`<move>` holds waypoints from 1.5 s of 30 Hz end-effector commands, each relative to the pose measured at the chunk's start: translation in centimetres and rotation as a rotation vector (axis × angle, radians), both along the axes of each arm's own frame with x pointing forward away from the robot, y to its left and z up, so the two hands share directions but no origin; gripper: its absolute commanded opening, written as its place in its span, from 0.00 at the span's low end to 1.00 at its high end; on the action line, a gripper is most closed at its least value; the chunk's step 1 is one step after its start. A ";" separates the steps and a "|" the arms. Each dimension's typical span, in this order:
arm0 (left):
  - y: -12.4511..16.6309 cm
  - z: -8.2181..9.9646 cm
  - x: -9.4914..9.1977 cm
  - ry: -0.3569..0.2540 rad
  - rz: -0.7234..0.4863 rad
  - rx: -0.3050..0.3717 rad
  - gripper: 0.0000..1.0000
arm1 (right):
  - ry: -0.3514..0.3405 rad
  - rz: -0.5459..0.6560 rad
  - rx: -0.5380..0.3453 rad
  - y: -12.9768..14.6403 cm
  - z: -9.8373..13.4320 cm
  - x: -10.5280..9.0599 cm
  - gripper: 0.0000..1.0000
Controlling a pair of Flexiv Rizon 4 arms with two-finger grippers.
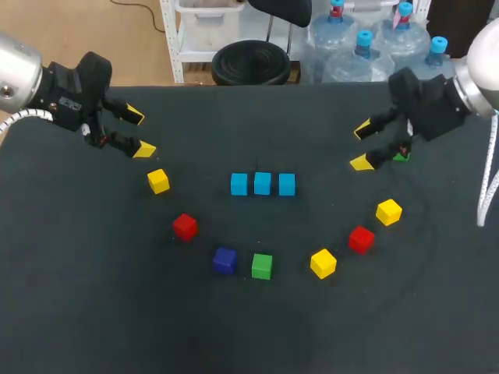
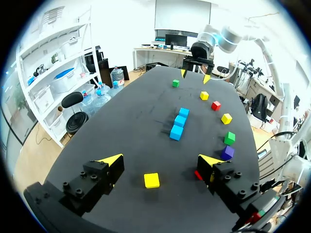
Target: Place the blue cubes, place green cubes on the blue cubes, place the yellow cubes on the green cubes, then place the red cubes on the yellow cubes, and place purple cube on the red cubes.
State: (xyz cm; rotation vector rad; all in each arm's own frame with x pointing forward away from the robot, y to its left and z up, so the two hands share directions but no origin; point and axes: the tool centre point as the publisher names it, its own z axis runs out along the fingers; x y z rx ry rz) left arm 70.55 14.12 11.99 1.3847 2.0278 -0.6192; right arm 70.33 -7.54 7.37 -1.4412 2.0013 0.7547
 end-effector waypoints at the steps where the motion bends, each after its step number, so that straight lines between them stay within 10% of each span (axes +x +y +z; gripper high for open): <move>1: 0.1 -0.1 -0.1 -0.005 -0.001 -0.005 1.00 | -0.007 -0.004 -0.018 -0.2 -0.5 0.4 1.00; 27: 0.1 -0.1 -0.1 -0.005 -0.001 -0.005 1.00 | -0.098 -0.049 -0.133 -12.0 -2.5 6.1 1.00; 45: 0.1 -0.1 -0.1 -0.005 -0.001 -0.005 1.00 | -0.128 0.085 -0.134 -13.6 -6.3 8.8 1.00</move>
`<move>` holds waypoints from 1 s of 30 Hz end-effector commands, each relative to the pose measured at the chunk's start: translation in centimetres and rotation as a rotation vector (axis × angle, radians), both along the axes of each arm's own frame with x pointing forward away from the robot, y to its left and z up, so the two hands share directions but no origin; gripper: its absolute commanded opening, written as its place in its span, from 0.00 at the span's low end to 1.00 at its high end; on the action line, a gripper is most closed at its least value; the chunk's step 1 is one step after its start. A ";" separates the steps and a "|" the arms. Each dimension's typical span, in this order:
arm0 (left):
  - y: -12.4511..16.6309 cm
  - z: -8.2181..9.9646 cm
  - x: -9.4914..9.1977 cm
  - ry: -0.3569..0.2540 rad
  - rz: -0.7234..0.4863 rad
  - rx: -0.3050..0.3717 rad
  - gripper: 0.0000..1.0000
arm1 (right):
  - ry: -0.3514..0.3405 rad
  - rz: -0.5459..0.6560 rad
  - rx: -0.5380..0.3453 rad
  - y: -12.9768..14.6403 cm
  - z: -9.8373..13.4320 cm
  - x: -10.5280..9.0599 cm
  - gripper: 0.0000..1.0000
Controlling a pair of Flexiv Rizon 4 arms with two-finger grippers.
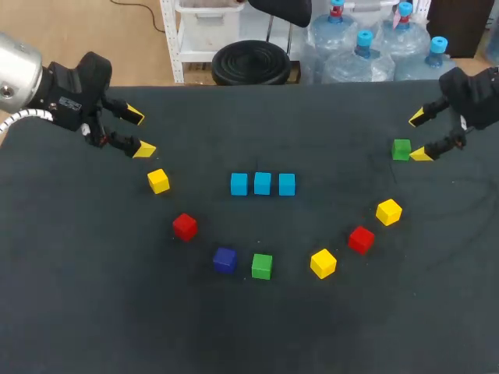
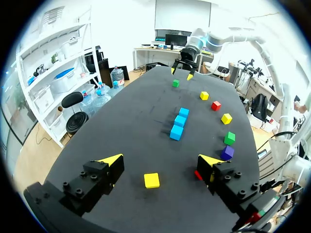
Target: Place the blue cubes, place green cubes on the blue cubes, place the yellow cubes on the green cubes, then place the red cubes on the yellow cubes, and place purple cube on the red cubes.
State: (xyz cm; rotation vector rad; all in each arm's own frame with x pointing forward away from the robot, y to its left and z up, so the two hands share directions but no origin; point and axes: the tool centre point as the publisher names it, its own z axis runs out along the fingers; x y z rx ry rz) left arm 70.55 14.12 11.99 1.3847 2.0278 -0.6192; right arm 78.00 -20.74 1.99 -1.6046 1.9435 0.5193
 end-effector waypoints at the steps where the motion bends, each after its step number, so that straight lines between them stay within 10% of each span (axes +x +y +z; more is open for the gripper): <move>1: 0.1 -0.1 -0.1 -0.005 -0.001 -0.005 1.00 | 0.019 0.020 0.015 -0.5 -1.0 1.2 1.00; 19: 0.1 -0.1 -0.1 -0.005 -0.001 -0.005 1.00 | 0.037 0.028 0.036 0.4 -3.0 1.3 1.00; 30: 0.1 -0.1 -0.1 -0.005 -0.001 -0.005 1.00 | 0.041 0.052 0.032 1.1 -3.4 1.5 0.65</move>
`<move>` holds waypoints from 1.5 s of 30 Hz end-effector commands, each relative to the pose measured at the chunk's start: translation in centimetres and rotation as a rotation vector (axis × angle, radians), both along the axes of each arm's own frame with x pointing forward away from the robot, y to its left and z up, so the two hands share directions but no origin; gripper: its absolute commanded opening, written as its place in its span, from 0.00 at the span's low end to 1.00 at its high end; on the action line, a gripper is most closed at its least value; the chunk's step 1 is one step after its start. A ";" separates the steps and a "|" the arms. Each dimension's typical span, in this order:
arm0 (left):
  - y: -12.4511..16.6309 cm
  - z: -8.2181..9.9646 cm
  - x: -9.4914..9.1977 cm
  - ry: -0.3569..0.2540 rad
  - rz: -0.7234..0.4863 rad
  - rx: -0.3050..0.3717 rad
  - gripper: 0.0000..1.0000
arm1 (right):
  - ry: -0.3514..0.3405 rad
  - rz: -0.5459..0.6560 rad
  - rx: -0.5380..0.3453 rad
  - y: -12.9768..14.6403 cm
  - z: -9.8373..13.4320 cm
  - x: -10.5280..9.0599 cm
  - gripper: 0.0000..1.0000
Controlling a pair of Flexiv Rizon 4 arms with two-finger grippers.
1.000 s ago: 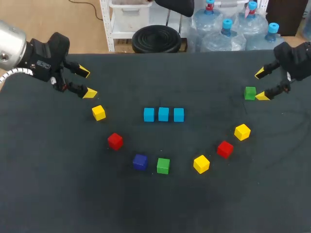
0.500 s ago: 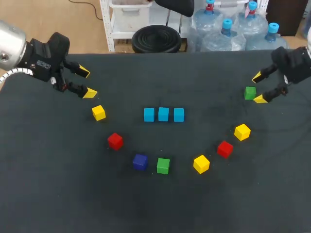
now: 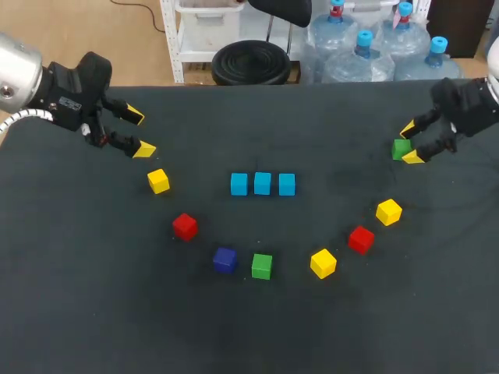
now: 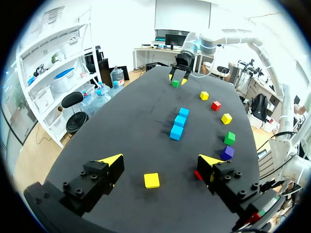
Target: Place the blue cubes, place green cubes on the blue cubes, place the yellow cubes on the green cubes, then place the red cubes on the yellow cubes, and place purple cube on the red cubes.
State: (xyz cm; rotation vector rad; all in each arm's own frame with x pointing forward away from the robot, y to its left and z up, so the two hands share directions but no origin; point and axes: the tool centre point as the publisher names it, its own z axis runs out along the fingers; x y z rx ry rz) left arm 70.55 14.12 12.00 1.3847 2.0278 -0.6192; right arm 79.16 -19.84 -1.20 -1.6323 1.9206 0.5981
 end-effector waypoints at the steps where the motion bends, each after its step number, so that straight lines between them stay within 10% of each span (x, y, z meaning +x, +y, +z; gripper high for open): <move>1: 0.1 -0.1 -0.1 -0.005 -0.001 -0.005 1.00 | 0.005 0.009 0.000 0.3 -0.3 0.3 0.65; 11: 0.1 -0.1 -0.1 -0.005 -0.001 -0.005 1.00 | 0.007 0.023 -0.008 0.5 -0.2 0.2 0.27; 14: 0.1 -0.1 -0.1 -0.005 -0.001 -0.005 1.00 | 0.007 0.025 -0.011 0.5 -0.2 0.2 0.00; 28: 0.1 -0.1 -0.1 -0.005 -0.001 -0.005 1.00 | -0.027 0.014 -0.026 2.2 3.8 -1.4 0.00; 45: 0.1 -0.1 -0.1 -0.005 -0.001 -0.005 1.00 | -0.050 0.007 0.015 12.7 8.6 -6.4 0.00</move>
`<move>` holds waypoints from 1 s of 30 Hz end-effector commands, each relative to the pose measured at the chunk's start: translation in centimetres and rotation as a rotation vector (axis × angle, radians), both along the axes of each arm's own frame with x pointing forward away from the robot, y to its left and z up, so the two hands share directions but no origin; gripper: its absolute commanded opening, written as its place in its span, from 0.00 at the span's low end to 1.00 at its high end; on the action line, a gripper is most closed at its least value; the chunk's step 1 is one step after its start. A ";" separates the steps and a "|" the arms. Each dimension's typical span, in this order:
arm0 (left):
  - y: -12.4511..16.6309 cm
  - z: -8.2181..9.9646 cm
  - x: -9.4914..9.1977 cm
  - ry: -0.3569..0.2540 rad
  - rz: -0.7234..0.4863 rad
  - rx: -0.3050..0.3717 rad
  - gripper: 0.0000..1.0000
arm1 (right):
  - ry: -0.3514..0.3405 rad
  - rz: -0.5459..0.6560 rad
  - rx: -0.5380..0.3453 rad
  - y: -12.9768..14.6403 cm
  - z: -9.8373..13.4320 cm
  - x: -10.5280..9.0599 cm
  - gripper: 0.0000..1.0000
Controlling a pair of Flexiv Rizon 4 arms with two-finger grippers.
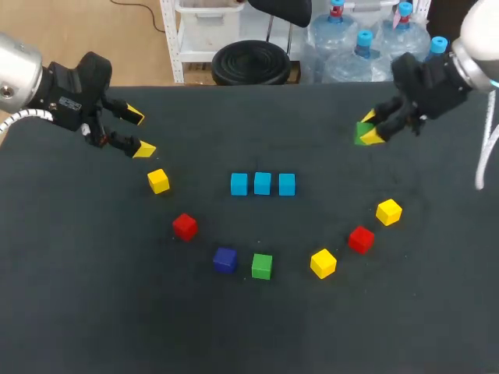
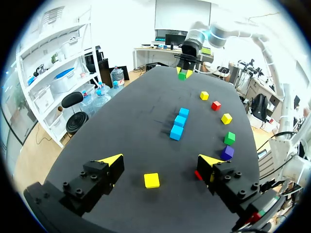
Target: Place the blue cubes, place green cubes on the blue cubes, place the yellow cubes on the green cubes, then place the red cubes on the yellow cubes, and place purple cube on the red cubes.
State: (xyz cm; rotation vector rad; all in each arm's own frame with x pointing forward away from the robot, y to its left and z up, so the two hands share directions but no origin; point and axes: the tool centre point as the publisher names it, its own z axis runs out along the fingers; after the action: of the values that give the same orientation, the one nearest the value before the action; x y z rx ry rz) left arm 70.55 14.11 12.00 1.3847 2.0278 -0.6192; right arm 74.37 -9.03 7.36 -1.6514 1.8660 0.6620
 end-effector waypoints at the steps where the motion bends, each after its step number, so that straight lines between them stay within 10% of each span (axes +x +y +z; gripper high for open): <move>1: 0.1 -0.1 -0.1 -0.005 -0.001 -0.005 1.00 | -0.060 -0.040 -0.034 2.5 0.0 -1.8 0.00; 30: 0.1 -0.1 -0.1 -0.005 -0.001 -0.005 1.00 | -0.017 0.026 -0.029 13.8 -1.9 -3.9 0.00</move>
State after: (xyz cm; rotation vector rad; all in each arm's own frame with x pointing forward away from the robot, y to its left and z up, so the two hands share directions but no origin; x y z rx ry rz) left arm 70.55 14.12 12.00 1.3846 2.0279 -0.6191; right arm 69.97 4.11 5.79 -1.6914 1.8483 0.6313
